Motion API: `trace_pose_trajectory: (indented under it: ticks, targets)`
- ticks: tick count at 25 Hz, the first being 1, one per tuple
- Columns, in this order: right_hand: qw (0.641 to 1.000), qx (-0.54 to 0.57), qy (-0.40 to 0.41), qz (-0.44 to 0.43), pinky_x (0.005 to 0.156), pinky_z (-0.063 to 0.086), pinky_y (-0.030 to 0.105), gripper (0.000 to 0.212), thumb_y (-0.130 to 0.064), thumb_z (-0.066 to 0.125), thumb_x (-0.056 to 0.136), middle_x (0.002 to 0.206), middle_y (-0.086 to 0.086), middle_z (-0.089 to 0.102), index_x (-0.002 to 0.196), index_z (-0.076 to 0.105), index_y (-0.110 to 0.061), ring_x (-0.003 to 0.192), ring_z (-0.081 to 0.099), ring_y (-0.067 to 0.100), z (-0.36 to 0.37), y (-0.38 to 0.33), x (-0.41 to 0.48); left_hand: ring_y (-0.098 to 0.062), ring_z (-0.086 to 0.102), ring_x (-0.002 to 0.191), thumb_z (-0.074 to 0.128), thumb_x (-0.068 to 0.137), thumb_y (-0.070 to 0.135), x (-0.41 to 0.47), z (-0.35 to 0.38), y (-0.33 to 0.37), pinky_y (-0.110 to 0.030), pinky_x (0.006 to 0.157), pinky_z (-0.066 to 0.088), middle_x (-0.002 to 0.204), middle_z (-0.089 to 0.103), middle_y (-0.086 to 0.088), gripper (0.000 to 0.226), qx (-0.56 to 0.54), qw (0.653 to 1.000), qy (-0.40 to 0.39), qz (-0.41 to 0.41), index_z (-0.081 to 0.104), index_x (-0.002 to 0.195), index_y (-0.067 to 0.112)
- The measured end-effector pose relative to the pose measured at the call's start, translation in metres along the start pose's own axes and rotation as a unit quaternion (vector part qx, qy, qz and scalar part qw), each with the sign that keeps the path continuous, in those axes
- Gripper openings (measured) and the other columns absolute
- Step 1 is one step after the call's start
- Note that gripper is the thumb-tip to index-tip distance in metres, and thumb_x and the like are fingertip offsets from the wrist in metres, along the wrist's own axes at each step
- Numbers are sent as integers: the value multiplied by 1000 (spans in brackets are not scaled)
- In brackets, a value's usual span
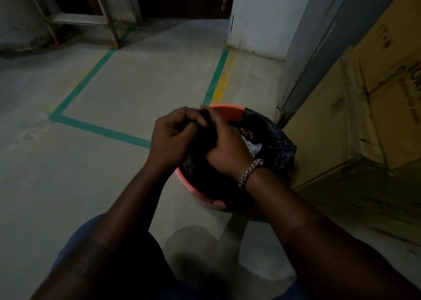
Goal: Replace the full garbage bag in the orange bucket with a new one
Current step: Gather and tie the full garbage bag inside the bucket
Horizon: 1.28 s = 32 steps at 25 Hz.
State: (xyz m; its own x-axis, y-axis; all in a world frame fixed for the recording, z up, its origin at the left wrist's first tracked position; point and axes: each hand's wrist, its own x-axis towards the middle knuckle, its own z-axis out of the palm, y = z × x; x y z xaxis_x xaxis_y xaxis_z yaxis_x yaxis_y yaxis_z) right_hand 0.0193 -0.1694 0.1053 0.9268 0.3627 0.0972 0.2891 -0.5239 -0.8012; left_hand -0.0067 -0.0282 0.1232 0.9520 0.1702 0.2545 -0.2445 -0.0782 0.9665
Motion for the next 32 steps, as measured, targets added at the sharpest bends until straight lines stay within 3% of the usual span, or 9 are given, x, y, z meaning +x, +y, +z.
trace_pose_trajectory:
  ticks: [4,7,13,15,18,22,27,30,32]
  targets:
    - [998,-35,48,30,85,58,42,29,-33,72,80,98,1,77,107,72,-22,97,72,22,-2,4,10,-27,70,96,51,81,-20,9,7,23,-35,87,56,93,72,-13,30,-137,990,-5,-13,68,86,4]
    - [995,16,92,38,75,59,38,24,-36,70,83,82,-1,77,95,78,-17,83,74,21,-14,-3,16,-38,63,115,52,72,-15,12,2,24,-40,87,55,114,68,-17,41,-238,970,-13,-42,65,104,6]
    - [989,-27,146,-23,73,58,32,9,-23,71,84,73,-1,73,90,77,-19,76,72,20,-38,-32,37,-10,33,146,92,60,12,18,-9,-38,-34,116,37,160,32,7,126,112,954,-271,-59,15,159,24]
    - [991,-30,116,-52,73,57,32,8,-22,71,88,66,-5,68,88,76,-15,67,68,13,-40,-43,43,-13,49,134,91,62,31,16,14,-52,-23,106,45,143,52,2,102,180,956,-231,-32,39,147,9]
    - [996,13,59,-58,76,60,29,20,-16,71,89,75,-13,69,108,75,-16,67,67,1,-40,-48,44,-14,63,90,70,83,8,23,33,-46,-1,62,38,82,61,17,12,220,971,-92,-7,64,89,16]
    - [989,64,131,9,73,61,34,45,-13,75,82,80,-7,70,122,60,-28,74,71,8,-39,-25,32,19,53,63,60,92,5,26,28,-46,-7,58,38,74,61,20,25,158,985,-40,-54,60,79,25]
    - [970,-191,-48,143,85,56,37,32,-48,67,79,100,0,69,101,62,-26,98,67,25,-14,11,-5,-8,60,71,52,102,35,29,32,-57,-26,62,43,79,68,1,29,150,985,-13,-88,64,87,14]
    - [941,-277,-106,160,75,57,35,12,-25,59,85,92,7,64,91,66,-18,95,68,34,-14,17,-28,-6,62,69,46,104,40,28,33,-58,-26,59,42,75,67,5,33,180,980,-20,-81,63,86,17]
    - [934,-314,-67,159,71,57,38,34,-19,57,87,100,10,67,120,67,-20,92,67,36,-30,21,-31,2,63,69,44,106,37,29,31,-58,-20,59,43,76,69,5,37,161,983,-32,-81,66,86,14]
